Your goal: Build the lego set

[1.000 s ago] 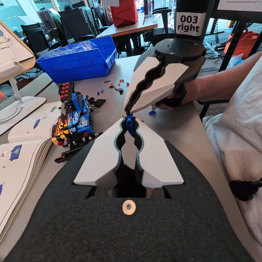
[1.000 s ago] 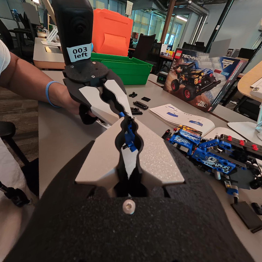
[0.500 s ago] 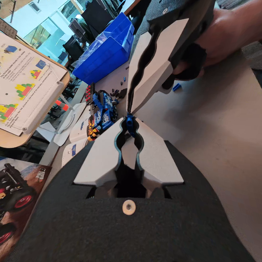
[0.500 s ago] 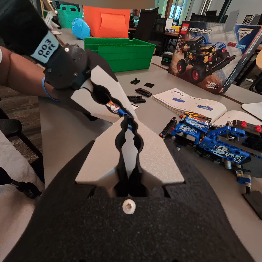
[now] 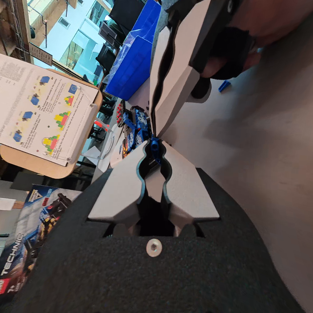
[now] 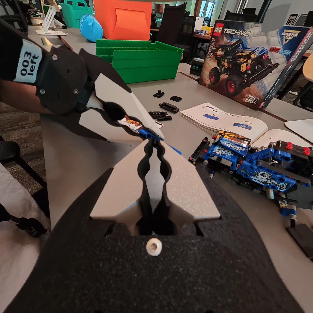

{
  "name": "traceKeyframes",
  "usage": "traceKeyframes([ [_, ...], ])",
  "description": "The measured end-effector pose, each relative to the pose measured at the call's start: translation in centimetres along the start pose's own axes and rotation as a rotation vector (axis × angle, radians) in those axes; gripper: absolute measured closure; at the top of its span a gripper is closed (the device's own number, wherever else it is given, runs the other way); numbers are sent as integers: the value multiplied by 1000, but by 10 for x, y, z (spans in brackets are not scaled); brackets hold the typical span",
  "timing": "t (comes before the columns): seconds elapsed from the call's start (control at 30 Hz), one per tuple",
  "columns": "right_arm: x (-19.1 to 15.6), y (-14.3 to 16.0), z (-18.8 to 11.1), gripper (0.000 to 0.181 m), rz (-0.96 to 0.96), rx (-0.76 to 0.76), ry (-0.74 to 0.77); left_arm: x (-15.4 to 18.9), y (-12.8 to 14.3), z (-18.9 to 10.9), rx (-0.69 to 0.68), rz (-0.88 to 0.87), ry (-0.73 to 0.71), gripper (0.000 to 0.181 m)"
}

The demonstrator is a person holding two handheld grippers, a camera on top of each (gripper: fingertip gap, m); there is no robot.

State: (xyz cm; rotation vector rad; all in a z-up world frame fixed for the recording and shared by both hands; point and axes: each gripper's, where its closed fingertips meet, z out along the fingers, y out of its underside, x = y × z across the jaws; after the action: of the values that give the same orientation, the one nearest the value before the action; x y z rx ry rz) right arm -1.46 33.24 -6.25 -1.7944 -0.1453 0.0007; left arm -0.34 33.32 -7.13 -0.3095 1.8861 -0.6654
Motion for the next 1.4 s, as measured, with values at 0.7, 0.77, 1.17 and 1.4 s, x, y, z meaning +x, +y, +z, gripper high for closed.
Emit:
traceKeyframes([
  [0.7, 2, 3, 4, 176, 37, -2, -6, 0, 5, 3, -46, 68, -30, 177],
  [0.77, 4, 3, 3, 175, 48, 0, -9, 0, 6, 3, -32, 6, -5, 177],
  [1.17, 14, -4, -4, 162, -416, 1, 356, 1, 5, 2, 94, -704, 352, 176],
  [1.4, 8, 5, 7, 142, -641, -85, 443, 12, 4, 3, 80, -767, 430, 176],
])
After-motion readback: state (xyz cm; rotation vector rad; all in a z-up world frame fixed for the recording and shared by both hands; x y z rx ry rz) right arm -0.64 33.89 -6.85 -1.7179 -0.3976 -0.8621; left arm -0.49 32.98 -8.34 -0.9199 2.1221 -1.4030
